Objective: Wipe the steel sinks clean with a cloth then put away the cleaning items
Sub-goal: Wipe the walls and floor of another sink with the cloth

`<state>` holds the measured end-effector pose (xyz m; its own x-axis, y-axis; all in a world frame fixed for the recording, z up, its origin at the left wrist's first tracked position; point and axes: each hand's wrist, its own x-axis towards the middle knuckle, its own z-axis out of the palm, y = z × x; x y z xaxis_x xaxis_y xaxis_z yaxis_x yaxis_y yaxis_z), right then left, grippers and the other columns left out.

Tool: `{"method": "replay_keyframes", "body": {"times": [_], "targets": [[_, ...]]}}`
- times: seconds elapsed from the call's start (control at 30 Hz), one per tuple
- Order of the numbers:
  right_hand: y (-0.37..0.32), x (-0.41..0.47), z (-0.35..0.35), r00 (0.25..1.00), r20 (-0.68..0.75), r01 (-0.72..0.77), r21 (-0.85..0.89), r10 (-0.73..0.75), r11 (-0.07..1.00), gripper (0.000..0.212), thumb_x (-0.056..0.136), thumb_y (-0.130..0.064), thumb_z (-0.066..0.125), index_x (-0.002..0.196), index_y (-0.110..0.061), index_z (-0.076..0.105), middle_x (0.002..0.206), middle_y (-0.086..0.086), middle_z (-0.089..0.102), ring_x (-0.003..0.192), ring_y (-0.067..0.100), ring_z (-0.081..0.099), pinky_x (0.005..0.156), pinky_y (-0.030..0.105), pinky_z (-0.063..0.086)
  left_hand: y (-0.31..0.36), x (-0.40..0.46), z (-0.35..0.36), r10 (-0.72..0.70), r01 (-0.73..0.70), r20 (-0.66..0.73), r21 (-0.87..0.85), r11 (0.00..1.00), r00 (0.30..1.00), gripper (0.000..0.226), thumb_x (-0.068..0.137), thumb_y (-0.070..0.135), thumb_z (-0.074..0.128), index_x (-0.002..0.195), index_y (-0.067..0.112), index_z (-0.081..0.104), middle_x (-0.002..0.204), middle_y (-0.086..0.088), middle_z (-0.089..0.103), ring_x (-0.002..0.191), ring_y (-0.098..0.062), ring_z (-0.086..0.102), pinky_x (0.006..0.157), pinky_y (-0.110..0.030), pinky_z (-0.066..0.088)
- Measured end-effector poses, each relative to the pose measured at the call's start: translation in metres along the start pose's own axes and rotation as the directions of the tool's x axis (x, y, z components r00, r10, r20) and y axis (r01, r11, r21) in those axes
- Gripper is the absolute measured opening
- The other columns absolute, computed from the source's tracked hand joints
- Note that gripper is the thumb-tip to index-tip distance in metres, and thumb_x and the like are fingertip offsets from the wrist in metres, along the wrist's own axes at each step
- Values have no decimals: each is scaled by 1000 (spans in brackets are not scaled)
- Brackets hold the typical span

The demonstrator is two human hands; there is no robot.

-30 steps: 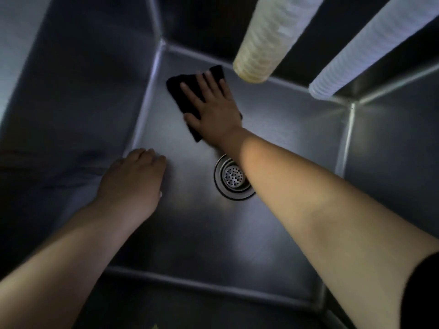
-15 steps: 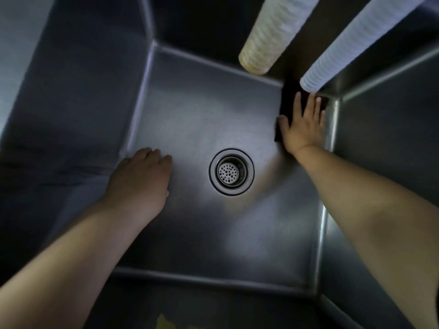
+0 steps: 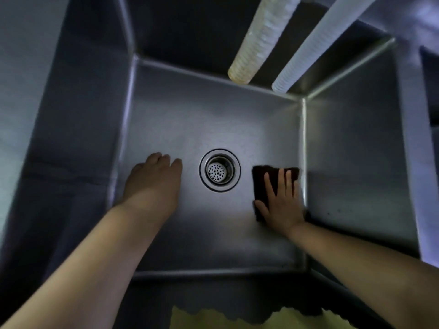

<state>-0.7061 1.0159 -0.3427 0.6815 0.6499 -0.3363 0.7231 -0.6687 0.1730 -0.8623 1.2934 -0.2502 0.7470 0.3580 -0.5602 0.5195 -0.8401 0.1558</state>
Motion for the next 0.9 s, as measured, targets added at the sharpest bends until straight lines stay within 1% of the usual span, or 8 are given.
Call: {"method": "replay_keyframes", "body": {"times": [0.13, 0.2, 0.3, 0.47, 0.67, 0.8, 0.83, 0.9], "targets": [[-21, -50, 6, 959, 16, 285, -49, -284, 957, 78, 83, -59, 37, 146, -12, 27, 143, 35, 30, 133, 53, 18, 105, 63, 28, 3, -3, -4, 25, -25, -8, -19, 1000, 1000, 60, 90, 21, 50, 144, 18, 23, 150, -4, 26, 140, -22, 17, 106, -37, 28], [-29, -58, 8, 880, 27, 474, -77, -473, 877, 77, 83, -59, 39, 146, -16, 26, 144, 33, 31, 133, 53, 20, 106, 63, 22, 5, -5, -6, 51, -51, -28, -26, 998, 998, 54, 89, 20, 50, 139, 18, 29, 145, -4, 34, 137, -23, 21, 103, -36, 31], [-47, -53, 2, 754, 29, 656, -102, -657, 748, 71, 85, -58, 42, 145, -22, 29, 147, 28, 29, 135, 50, 23, 107, 66, 23, 6, -6, -8, 70, -71, -44, -25, 997, 997, 48, 88, 18, 50, 133, 18, 35, 139, -3, 40, 134, -23, 26, 99, -36, 33], [-94, -44, 3, 525, 17, 848, -89, -851, 522, 68, 91, -57, 40, 149, -29, 19, 155, 20, 10, 143, 41, 5, 112, 62, 5, 3, -5, -9, 55, -55, -24, -22, 998, 998, 42, 89, 16, 50, 129, 16, 38, 138, -5, 41, 133, -24, 27, 98, -37, 34], [-87, -45, 8, 415, 45, 910, -46, -909, 413, 56, 96, -50, 34, 147, -30, 26, 156, 14, 16, 145, 35, 5, 116, 55, 4, 0, -4, -4, 22, -21, 33, -9, 1000, 999, 40, 88, 17, 51, 126, 17, 39, 138, -5, 41, 133, -25, 26, 96, -38, 34], [-40, -45, 10, 416, 76, 907, -112, -906, 406, 58, 92, -53, 39, 145, -29, 33, 153, 12, 25, 143, 35, 17, 114, 56, 15, 1, -3, -3, 34, -33, 49, -19, 999, 998, 49, 89, 17, 51, 135, 20, 35, 143, -4, 36, 136, -24, 22, 101, -38, 32], [-28, -43, 9, 460, 84, 885, -120, -884, 450, 61, 89, -55, 46, 143, -28, 38, 151, 13, 30, 141, 37, 23, 111, 58, 23, 1, -3, -2, 40, -39, 41, -21, 999, 998, 51, 89, 17, 51, 137, 21, 32, 145, -4, 35, 137, -24, 20, 101, -38, 32], [-4, -32, 5, 622, 83, 782, -124, -779, 611, 68, 79, -54, 62, 138, -25, 46, 146, 16, 39, 135, 41, 33, 104, 61, 33, 2, -3, -2, 49, -48, 27, -19, 999, 998, 55, 89, 17, 50, 140, 23, 29, 147, -4, 33, 139, -23, 17, 103, -38, 31]]}}
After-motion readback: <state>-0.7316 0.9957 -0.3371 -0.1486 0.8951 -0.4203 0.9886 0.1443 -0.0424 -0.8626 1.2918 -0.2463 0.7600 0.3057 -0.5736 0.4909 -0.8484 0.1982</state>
